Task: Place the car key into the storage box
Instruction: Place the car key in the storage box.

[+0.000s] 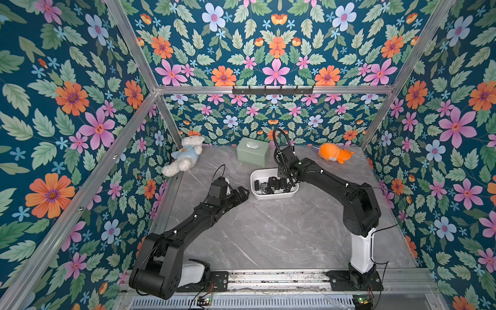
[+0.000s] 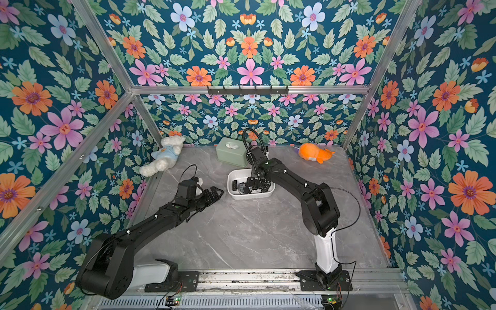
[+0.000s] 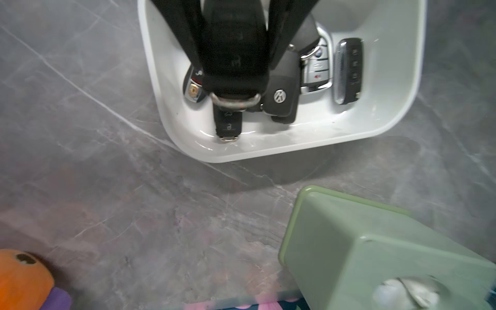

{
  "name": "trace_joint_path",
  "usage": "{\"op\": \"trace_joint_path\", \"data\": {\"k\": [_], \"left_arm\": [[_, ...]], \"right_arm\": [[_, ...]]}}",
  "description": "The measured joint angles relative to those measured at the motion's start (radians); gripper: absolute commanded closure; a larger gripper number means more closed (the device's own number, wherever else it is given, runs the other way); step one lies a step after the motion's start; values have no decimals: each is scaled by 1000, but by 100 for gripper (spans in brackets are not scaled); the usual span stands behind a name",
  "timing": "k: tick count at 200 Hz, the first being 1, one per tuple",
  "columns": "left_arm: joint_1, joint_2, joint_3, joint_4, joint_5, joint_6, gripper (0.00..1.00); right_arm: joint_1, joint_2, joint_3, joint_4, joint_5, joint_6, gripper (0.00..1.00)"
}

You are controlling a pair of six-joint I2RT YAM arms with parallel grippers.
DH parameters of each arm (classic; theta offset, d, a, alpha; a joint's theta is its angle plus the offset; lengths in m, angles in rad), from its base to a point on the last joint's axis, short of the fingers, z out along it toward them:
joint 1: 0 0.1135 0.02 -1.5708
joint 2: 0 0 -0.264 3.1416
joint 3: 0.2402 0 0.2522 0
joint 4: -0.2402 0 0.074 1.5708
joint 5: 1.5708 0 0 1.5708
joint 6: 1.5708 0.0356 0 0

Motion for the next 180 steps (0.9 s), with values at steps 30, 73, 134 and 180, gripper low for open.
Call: {"op": "trace_joint_path", "data": {"k": [30,73,134,180], "left_arm": [[0,2,6,-15,-2,1,1],[1,2,12,-24,-2,0,1],[1,-6,12,-31,-4,-3,1],[1,-24,5,-36,-7,-3,1]], "right_arm": [[-14,47,23,-58,48,-40,62],[-20,62,3,-68,58,-65,62],[-24,89,-25,-53,40,-74,61],[-27,118,-29,-40,30,-75,60]]}}
